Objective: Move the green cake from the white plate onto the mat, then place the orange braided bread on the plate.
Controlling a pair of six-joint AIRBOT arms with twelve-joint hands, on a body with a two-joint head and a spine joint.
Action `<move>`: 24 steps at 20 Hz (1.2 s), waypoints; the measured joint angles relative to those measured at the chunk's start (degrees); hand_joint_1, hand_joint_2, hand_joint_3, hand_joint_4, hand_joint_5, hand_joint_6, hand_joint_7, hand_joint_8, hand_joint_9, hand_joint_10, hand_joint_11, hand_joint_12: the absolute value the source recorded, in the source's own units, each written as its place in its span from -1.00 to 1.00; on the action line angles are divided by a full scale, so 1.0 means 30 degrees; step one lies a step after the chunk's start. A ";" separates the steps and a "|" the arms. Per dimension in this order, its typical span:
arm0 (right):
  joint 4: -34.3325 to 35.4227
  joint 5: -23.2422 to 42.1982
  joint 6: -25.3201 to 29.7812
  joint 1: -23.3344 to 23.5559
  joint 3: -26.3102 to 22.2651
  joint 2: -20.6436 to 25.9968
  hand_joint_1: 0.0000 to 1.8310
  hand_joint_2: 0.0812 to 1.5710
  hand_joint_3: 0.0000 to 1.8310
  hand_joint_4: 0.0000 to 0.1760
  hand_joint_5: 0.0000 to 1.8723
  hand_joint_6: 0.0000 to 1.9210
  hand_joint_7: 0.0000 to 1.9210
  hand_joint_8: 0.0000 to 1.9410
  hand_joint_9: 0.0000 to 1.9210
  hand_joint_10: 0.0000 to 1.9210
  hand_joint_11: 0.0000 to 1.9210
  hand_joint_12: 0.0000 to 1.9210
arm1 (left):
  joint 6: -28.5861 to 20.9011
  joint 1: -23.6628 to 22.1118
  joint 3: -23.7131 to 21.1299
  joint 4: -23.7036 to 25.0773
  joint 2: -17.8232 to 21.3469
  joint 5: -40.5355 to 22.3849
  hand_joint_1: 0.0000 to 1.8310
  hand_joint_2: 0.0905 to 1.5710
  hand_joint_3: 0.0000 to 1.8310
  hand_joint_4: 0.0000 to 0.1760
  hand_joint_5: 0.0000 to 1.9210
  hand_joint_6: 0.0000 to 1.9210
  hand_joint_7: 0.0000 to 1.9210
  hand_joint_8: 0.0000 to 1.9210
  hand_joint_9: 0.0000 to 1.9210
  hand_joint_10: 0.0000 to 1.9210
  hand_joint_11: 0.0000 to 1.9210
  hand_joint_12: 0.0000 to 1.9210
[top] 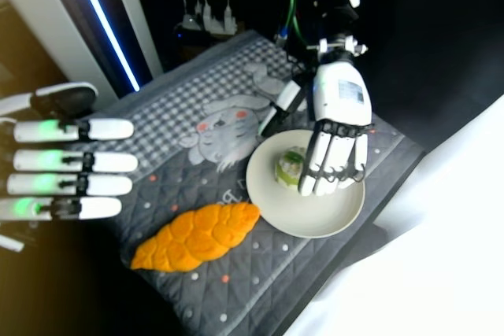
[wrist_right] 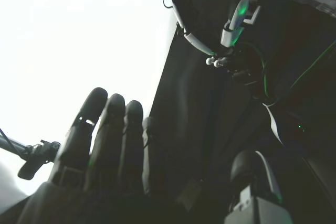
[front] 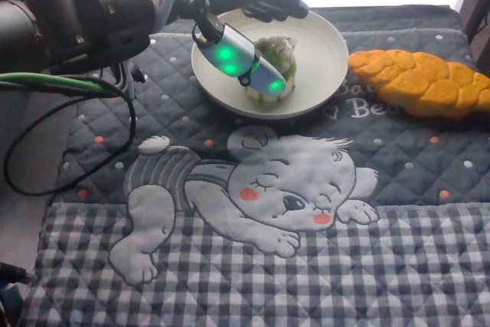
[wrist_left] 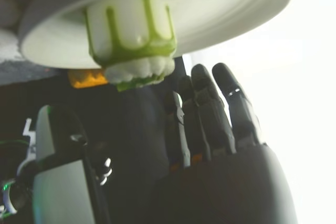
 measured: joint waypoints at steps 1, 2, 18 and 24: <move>0.0007 0.0000 -0.0007 0.0000 0.0000 0.0000 -0.75 0.18 -1.00 -0.70 -0.79 -1.00 -0.65 -1.00 -0.64 -1.00 -0.92 -0.10 | -0.0015 0.0022 0.0168 0.0029 -0.0124 0.0029 -0.13 -0.03 -1.00 -0.12 -0.53 -1.00 -0.46 -1.00 -0.43 -0.99 -0.80 -0.13; 0.0000 -0.0007 -0.0007 0.0000 0.0000 0.0000 -0.77 0.18 -1.00 -0.83 -0.80 -1.00 -0.66 -1.00 -0.65 -1.00 -0.90 -0.10 | -0.0007 0.0044 0.0277 0.0007 -0.0248 0.0189 -0.14 -0.02 -1.00 -0.03 -0.52 -1.00 -0.45 -0.99 -0.42 -0.99 -0.81 -0.13; 0.0000 0.0270 -0.0007 0.0000 -0.0095 -0.0022 -0.77 0.11 -1.00 -0.43 -0.84 -1.00 -0.66 -1.00 -0.64 -1.00 -0.82 -0.19 | -0.0124 0.0568 0.0867 0.0350 -0.1042 0.0699 0.46 0.45 -1.00 -1.00 -0.06 0.21 -0.14 0.17 -0.18 0.37 -0.39 0.18; -0.0015 0.0277 0.0000 0.0000 -0.0131 -0.0022 -0.83 0.12 -1.00 -0.29 -0.82 -0.99 -0.63 -0.99 -0.62 -0.99 -0.79 -0.16 | -0.2047 0.0568 0.1355 0.0080 -0.0678 -0.0634 0.28 0.50 -1.00 -1.00 -0.10 0.29 -0.21 0.30 -0.20 -0.34 -0.58 0.33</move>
